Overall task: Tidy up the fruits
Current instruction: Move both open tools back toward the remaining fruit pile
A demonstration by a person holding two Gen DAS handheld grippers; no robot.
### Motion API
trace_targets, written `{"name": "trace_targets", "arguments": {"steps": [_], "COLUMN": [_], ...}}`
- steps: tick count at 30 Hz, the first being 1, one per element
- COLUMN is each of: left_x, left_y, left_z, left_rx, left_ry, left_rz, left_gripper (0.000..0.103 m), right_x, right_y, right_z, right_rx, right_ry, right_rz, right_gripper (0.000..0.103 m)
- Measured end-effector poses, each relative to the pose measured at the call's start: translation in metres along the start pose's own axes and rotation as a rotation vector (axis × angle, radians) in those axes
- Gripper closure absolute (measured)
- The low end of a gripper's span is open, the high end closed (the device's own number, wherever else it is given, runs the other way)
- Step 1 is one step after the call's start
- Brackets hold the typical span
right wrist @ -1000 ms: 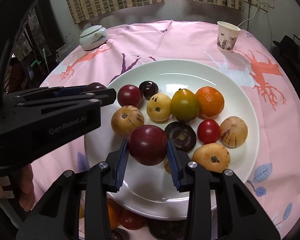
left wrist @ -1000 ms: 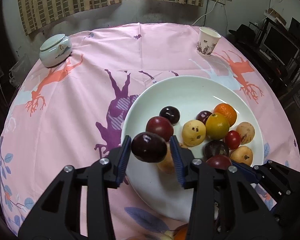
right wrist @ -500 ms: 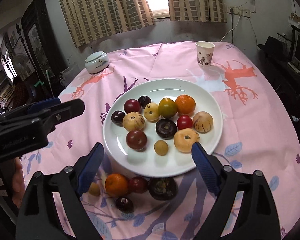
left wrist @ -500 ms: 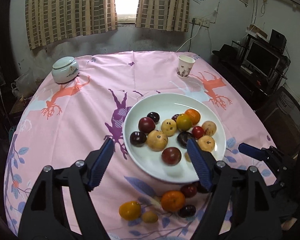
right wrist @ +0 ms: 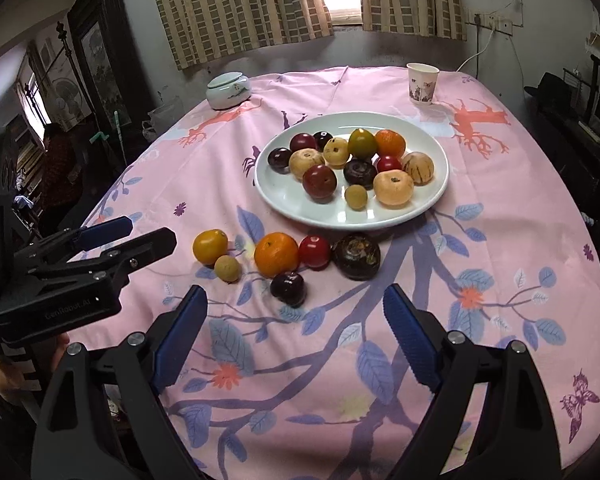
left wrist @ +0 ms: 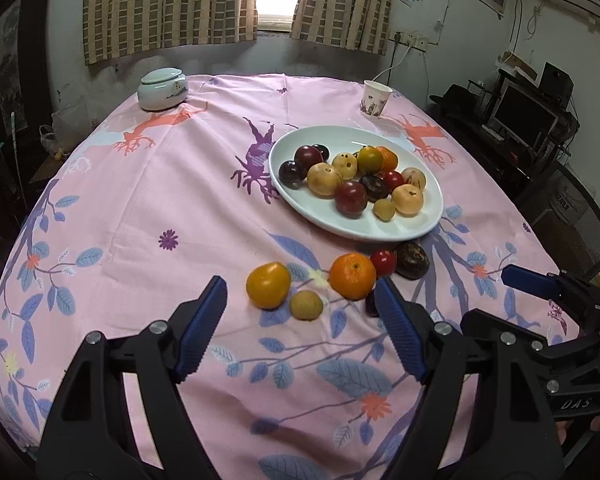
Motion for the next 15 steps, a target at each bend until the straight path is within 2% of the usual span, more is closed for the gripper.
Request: {"name": "trace_targets", "arguments": {"steps": [5,11,12,13,15], "left_x": [0.006,0.007,0.007,0.006,0.005], "left_y": [-0.01,-0.02,-0.021,-0.024,-0.027], "left_z": [0.001,0.016,0.02,0.023,0.029], "left_rx": [-0.01,0.026,0.034,0.041,0.056], "left_ry": [-0.008,0.009,0.013,0.018,0.024], "left_rz": [0.009,0.015,0.017,0.019,0.027], "left_gripper": [0.025,0.025,0.025,0.025,0.025], "right_x": [-0.006,-0.028,-0.034,-0.041,-0.06], "right_y": [-0.012,-0.019,-0.019,-0.019,-0.023], "right_z": [0.006,0.011,0.012,0.012,0.011], "right_rx": [0.011,0.059,0.068,0.077,0.091], "right_ry": [-0.013,-0.023,-0.022,-0.021,-0.02], "right_rz": [0.028,0.046,0.046,0.052,0.109], "right_gripper": [0.013,0.013,0.017,0.034,0.051]}}
Point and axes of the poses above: each gripper's, at about its wrist camera, not at the fingertips, and x roughly against the way its jaws point, z to its left, y to its top, the point moved 7 cm from there along -x, roughly the way its jaws point, and after that the axes turned 11 degrees about -z, right-handed, at the moved point
